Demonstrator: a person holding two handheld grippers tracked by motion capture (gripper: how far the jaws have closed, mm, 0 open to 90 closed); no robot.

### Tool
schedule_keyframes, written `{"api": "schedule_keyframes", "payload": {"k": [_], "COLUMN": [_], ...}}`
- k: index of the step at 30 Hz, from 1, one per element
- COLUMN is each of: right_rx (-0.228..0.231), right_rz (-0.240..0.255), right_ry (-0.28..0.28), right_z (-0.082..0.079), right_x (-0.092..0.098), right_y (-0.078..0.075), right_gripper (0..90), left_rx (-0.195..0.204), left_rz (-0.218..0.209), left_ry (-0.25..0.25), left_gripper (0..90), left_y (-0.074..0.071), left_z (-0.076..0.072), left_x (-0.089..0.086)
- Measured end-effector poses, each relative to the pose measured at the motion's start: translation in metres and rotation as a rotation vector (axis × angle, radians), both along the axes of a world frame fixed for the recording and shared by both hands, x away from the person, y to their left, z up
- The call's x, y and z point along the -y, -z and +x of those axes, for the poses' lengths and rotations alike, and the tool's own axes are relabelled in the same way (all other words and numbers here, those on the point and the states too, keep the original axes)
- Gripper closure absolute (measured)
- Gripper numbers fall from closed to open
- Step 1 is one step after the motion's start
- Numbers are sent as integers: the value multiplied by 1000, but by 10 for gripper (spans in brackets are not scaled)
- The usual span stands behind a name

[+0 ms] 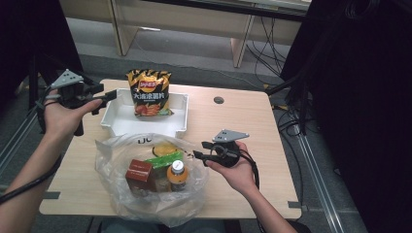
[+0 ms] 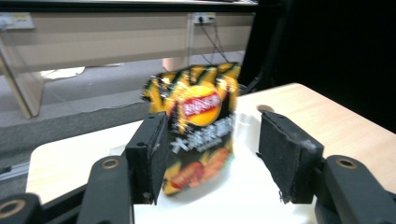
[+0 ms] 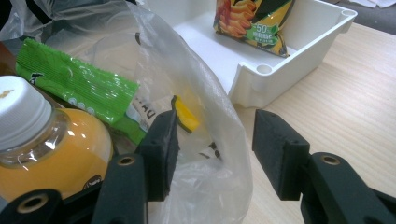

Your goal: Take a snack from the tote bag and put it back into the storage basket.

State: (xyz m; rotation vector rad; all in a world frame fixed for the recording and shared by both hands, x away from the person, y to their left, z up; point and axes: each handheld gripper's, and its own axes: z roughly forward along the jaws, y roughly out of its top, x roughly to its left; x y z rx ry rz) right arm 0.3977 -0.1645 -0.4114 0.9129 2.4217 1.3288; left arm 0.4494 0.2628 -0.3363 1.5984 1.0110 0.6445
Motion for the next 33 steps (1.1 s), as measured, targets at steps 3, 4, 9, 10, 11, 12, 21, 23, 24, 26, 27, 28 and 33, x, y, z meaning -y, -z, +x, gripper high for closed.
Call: {"api": "schedule_keyframes", "payload": {"k": [3,4,9,10,11,12,21,23,24,26,27,28,33], "right_rx": [9,10,11,11,12,12,1,4,5,36,59,70,33], "right_rz": [-7,-7,-5,-5,-3,-4,3,-5,1,1,0,3,8], "right_ry": [-3,-4,-1,-1,3,3,-2,-16,-26,-54,-84,-109,-223], "right_z": [1,1,0,0,0,0,-2,0,0,1,4,5,14], "right_x": [-1,-1,-2,-2,-3,-3,-4,-3,-3,-5,-6,-8,-29], "right_y": [-1,-1,-1,-1,-1,-1,1,0,-2,-8,-12,-15,-29], "right_gripper": [514,514,514,514,514,514,517,536,545,580,593,604,609], "left_rx": [18,25,23,23,-16,-27,-103,-113,-113,-123,-123,-123,-123], "left_rz": [13,17,35,35,19,16,32,37,37,32,32,20,10], "left_ry": [51,76,181,181,209,226,339,346,346,348,348,344,334], "left_gripper": [431,434,453,454,461,464,514,515,516,516,516,515,503], "left_y": [-3,-5,-6,-6,-5,-6,-2,0,0,3,3,4,8], "left_z": [-20,-27,-49,-49,-56,-58,-56,-55,-55,-54,-54,-55,-59], "left_x": [5,9,25,25,34,38,63,65,65,66,66,64,59]}}
